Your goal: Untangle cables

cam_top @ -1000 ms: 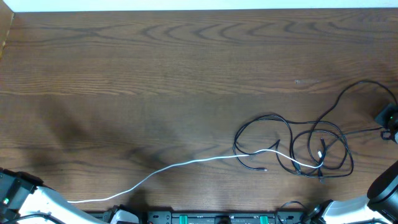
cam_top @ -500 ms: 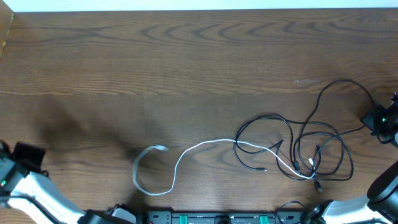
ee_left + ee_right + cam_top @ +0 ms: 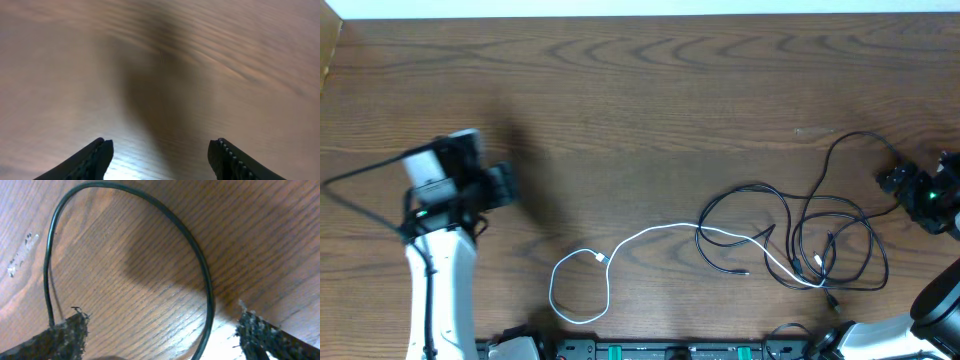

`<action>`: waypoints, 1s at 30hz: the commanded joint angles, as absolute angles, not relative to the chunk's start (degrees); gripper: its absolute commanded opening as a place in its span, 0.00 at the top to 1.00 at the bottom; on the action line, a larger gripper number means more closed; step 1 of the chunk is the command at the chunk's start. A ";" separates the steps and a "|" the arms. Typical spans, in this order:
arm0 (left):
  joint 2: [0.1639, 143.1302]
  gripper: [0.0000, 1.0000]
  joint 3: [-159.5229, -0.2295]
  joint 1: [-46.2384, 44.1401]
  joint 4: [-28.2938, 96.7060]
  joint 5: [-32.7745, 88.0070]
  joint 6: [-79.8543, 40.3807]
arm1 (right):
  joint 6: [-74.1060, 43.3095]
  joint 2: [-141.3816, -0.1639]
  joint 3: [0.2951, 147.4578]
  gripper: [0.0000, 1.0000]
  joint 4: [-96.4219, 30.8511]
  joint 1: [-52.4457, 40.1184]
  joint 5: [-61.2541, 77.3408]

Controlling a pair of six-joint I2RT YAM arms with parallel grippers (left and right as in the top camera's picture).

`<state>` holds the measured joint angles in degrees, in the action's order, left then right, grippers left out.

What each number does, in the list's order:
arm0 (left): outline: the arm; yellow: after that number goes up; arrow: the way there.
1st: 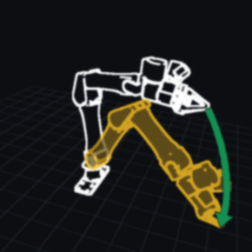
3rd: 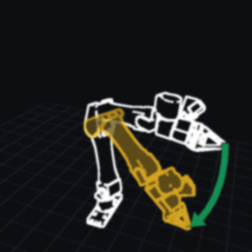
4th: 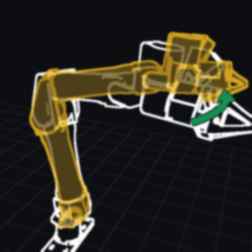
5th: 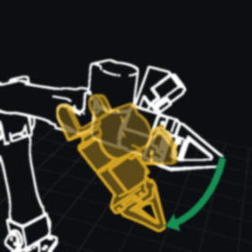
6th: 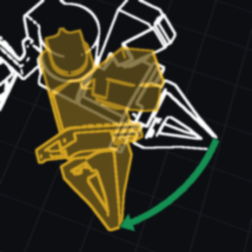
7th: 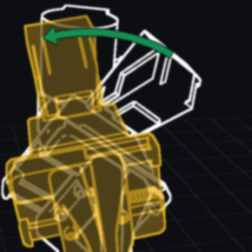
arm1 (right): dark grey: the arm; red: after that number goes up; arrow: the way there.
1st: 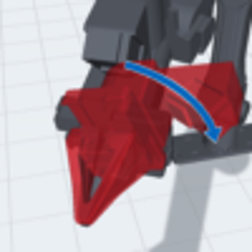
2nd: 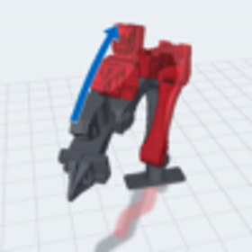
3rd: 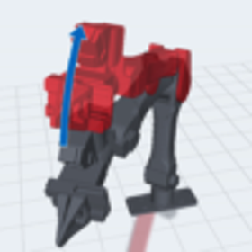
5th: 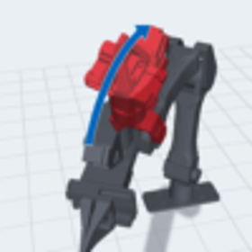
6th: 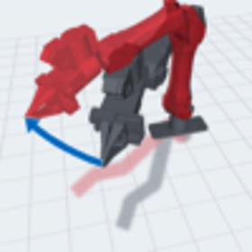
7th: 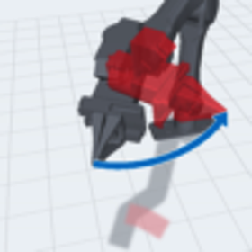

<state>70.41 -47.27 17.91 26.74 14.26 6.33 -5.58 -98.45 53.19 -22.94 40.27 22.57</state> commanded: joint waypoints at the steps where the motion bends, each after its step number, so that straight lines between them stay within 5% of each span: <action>1: 71.77 0.32 -46.83 8.32 26.76 14.57 11.46 | -5.74 -98.72 53.45 0.04 -23.22 40.40 23.55; 16: 87.92 0.26 -46.83 -16.45 26.74 14.57 19.03 | -5.74 -98.72 53.45 0.02 -23.64 40.40 23.55; 30: 87.99 0.26 -46.83 -26.48 26.96 19.35 19.49 | -5.72 -98.72 53.45 0.02 -24.08 40.40 23.55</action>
<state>88.03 -47.27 -25.63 26.72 16.27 18.44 -5.67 -98.45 53.19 -24.08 40.27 22.76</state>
